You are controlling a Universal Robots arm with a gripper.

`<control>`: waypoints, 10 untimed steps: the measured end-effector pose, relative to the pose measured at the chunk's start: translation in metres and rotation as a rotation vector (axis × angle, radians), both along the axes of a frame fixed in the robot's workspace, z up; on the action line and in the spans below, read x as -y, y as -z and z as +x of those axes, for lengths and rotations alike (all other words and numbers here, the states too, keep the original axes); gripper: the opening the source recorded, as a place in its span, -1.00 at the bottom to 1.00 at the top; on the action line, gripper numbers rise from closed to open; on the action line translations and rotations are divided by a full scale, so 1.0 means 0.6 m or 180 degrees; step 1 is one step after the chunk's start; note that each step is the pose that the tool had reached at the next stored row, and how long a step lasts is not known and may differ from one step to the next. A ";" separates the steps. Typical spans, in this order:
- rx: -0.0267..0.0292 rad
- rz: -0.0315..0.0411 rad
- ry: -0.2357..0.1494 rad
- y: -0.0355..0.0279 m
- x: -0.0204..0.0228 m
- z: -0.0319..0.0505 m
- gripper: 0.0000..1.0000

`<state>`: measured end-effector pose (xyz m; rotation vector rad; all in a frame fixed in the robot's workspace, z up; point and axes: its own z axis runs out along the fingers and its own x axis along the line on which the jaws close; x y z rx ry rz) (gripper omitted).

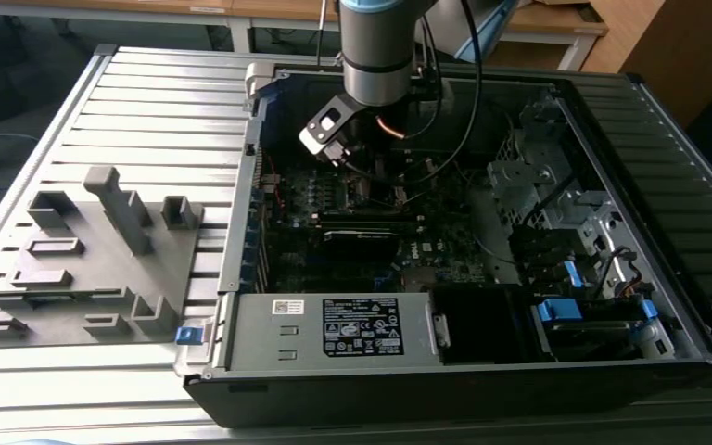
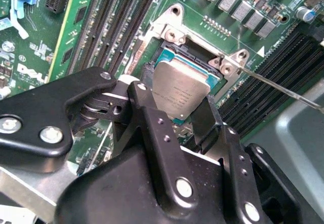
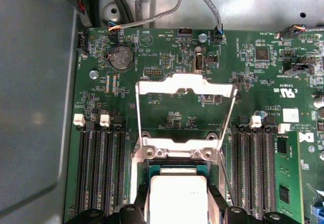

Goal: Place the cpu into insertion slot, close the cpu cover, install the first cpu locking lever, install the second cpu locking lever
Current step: 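Place the cpu into insertion slot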

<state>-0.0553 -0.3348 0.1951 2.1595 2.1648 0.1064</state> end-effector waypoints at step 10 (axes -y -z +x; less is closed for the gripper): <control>0.0000 0.0000 0.0000 0.001 0.0000 0.001 0.07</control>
